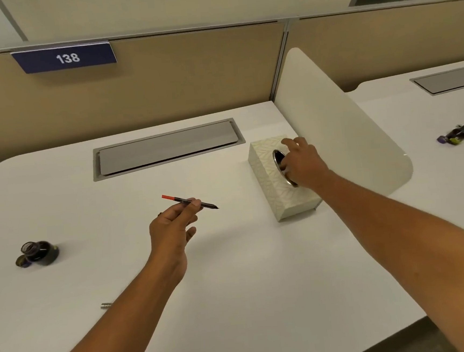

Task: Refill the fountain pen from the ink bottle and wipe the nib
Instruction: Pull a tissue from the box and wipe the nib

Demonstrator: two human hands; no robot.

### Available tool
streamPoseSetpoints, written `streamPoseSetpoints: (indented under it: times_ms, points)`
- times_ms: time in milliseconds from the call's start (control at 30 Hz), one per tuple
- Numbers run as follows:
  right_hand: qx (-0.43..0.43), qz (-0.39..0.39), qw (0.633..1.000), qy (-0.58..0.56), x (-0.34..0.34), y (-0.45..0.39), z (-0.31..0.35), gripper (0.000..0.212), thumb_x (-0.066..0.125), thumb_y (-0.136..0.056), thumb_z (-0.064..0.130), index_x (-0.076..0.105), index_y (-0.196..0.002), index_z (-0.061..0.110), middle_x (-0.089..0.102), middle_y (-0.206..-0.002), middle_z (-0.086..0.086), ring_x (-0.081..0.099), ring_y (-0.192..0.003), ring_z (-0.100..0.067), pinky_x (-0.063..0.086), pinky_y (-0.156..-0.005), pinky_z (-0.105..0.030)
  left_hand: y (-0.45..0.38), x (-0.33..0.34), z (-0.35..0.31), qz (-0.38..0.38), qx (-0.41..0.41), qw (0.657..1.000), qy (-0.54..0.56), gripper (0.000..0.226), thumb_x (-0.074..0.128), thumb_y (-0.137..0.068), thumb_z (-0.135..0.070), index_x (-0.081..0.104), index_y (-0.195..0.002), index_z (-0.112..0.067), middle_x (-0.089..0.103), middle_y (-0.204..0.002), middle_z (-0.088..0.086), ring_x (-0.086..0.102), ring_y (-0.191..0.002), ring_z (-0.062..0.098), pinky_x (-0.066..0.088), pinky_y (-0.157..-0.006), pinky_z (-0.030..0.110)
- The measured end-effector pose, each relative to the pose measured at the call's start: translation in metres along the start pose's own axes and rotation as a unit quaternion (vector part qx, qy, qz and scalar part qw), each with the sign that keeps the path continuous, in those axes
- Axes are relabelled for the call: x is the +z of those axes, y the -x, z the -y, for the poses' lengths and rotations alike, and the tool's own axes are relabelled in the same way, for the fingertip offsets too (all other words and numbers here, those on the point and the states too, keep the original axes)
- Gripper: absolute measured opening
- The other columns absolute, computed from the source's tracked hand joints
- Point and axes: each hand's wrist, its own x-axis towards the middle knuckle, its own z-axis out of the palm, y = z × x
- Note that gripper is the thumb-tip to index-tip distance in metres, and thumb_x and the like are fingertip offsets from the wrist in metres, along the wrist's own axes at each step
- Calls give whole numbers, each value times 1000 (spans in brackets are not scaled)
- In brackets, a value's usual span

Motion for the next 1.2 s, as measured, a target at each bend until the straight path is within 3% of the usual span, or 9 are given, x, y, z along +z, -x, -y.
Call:
streamPoseSetpoints:
  times_ms: [133,267,400,567,700,900,1200]
  points:
    - [-38,46,996,60,10,-22,-2,19,69,-90,16,80,-105,20,25,-170,-4,25,-154,-38,40,-113,-48,-3,4,1,-10,-7,1000,-2,10,83,-88,-27,84,-96,-21,76,-125,11,69,-101,18,54,-86,34]
    - [-34,32,996,71,22,-32,-2,19,61,-95,11,79,-103,7,22,-172,-6,20,-157,-40,35,-118,-54,-8,14,1,-11,-13,1000,3,9,83,-88,-27,84,-95,-21,79,-119,9,68,-99,18,54,-87,34]
    - [-5,44,996,76,22,-30,4,18,58,-97,10,75,-101,5,13,-175,-4,20,-156,-43,39,-114,-58,-13,28,1,-4,-21,1000,8,7,81,-90,-25,83,-95,-20,80,-108,5,66,-98,18,52,-89,36]
    - [13,77,993,90,19,-30,8,17,58,-97,10,73,-105,7,2,-176,-2,22,-154,-44,52,-97,-49,-17,41,9,-1,-33,999,2,10,82,-89,-27,83,-96,-20,81,-102,0,67,-98,17,53,-89,36]
    - [7,69,993,94,22,-31,5,16,59,-97,12,73,-102,7,5,-176,-4,24,-153,-45,53,-97,-50,-18,47,13,-2,-43,999,-6,10,83,-88,-28,84,-95,-21,82,-107,3,67,-98,17,53,-90,37]
    - [8,81,992,93,21,-33,7,16,62,-96,11,71,-109,8,-2,-176,-3,14,-159,-39,43,-112,-58,-17,47,12,-3,-40,999,-5,10,82,-88,-28,83,-95,-21,82,-105,1,67,-97,16,53,-89,36]
    - [4,68,993,98,19,-31,10,20,60,-95,8,71,-111,9,3,-176,-6,20,-156,-41,52,-96,-49,-12,44,14,-7,-37,999,-4,11,83,-88,-29,84,-95,-21,82,-106,3,67,-98,17,53,-91,37]
